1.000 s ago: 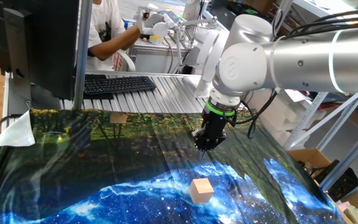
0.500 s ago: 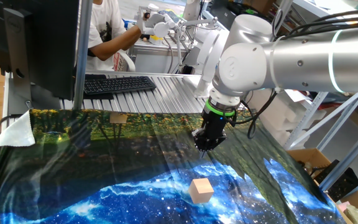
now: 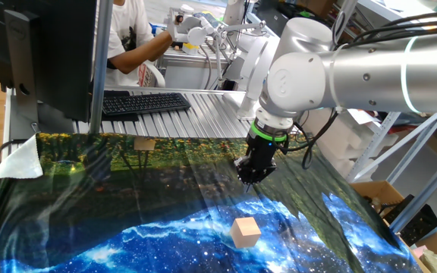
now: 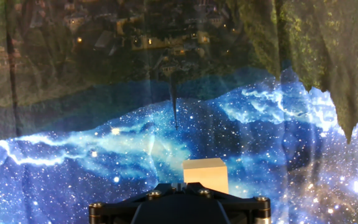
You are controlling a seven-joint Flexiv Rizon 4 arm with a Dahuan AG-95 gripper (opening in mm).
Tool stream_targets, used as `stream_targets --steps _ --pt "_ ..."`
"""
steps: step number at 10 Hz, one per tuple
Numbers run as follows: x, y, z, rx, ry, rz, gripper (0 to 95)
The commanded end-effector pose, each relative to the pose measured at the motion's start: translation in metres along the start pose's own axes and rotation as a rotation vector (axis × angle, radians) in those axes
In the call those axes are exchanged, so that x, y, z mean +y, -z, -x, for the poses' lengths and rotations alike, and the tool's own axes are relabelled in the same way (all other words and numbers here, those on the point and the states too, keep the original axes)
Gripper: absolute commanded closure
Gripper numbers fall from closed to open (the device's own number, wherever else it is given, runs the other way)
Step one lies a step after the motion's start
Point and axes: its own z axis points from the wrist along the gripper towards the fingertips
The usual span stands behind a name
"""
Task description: Approach and touch the side of the small block
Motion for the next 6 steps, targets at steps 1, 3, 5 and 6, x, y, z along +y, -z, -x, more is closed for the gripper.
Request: stream_targets --steps 1,3,5,6 --pt "-0.0375 -0.0223 0.0131 -0.002 0.041 -0.002 95.0" --pt "-0.0373 -0.0225 0.0132 0.001 0.042 0.004 95.0" --pt "-0.0376 -0.0228 0.0135 0.001 0.042 -0.001 95.0" --pt "-0.0376 -0.0228 0.0135 0.002 0.042 0.001 95.0"
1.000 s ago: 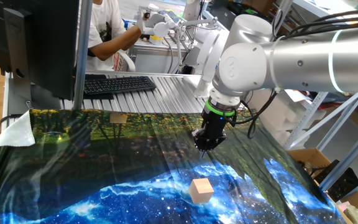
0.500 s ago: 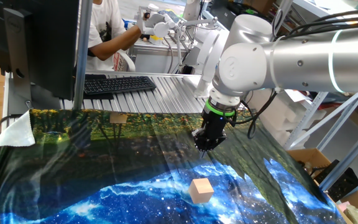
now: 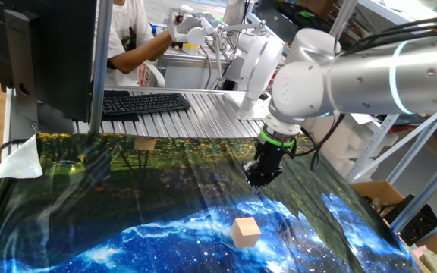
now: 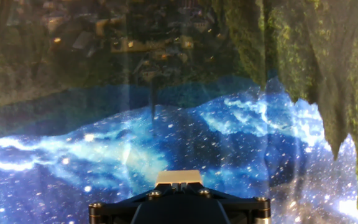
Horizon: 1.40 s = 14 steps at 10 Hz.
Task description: Approach and touch the side of the small block
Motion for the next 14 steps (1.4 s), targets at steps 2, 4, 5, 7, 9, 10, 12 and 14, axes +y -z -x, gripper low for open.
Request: stream_targets --steps 2,4,5,7,9,10,12,14 --pt "0.000 -0.001 -0.002 -0.002 0.000 0.004 95.0" --pt "0.000 -0.003 -0.001 -0.001 0.000 0.007 95.0" --pt "0.001 -0.006 -0.001 0.000 -0.001 0.006 95.0" --pt "0.003 -0.012 0.000 -0.002 -0.004 0.005 95.0" --pt "0.006 -0.017 0.002 0.000 -0.005 0.003 95.0" --pt "0.007 -0.022 0.004 0.001 -0.006 0.002 95.0" --pt "0.009 -0.025 0.006 0.002 -0.008 0.001 95.0" --pt "0.009 -0.027 0.007 0.003 -0.011 0.004 95.0"
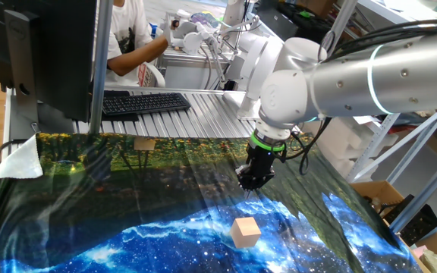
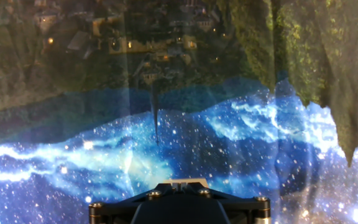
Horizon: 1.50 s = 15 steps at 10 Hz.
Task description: Approach and touch the side of the small block
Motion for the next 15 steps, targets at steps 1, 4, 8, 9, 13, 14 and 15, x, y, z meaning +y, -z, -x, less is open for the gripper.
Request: stream_targets --steps 1,4,8,9,13,14,15 --pt "-0.001 -0.002 0.001 -0.001 0.006 -0.004 95.0" --pt "-0.014 -0.007 0.007 -0.006 0.026 0.007 95.0" --pt "-0.026 -0.009 0.011 -0.007 0.037 -0.008 95.0" --pt "-0.027 -0.009 0.012 -0.005 0.038 -0.012 95.0" --pt "-0.028 -0.009 0.014 -0.004 0.039 -0.010 95.0" --pt "-0.028 -0.009 0.014 -0.002 0.037 -0.006 95.0" --pt "-0.028 -0.009 0.014 -0.001 0.035 -0.003 95.0"
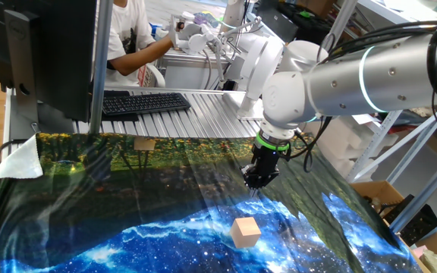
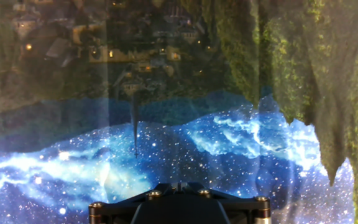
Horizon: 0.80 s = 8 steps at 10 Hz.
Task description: Approach and touch the side of the small block
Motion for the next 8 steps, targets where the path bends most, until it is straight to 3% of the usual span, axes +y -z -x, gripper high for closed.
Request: stream_targets --steps 1,8 --pt "0.0003 0.0003 -0.0003 0.005 0.002 0.006 95.0" --pt "0.0003 0.0002 -0.0004 0.011 -0.002 0.010 95.0"
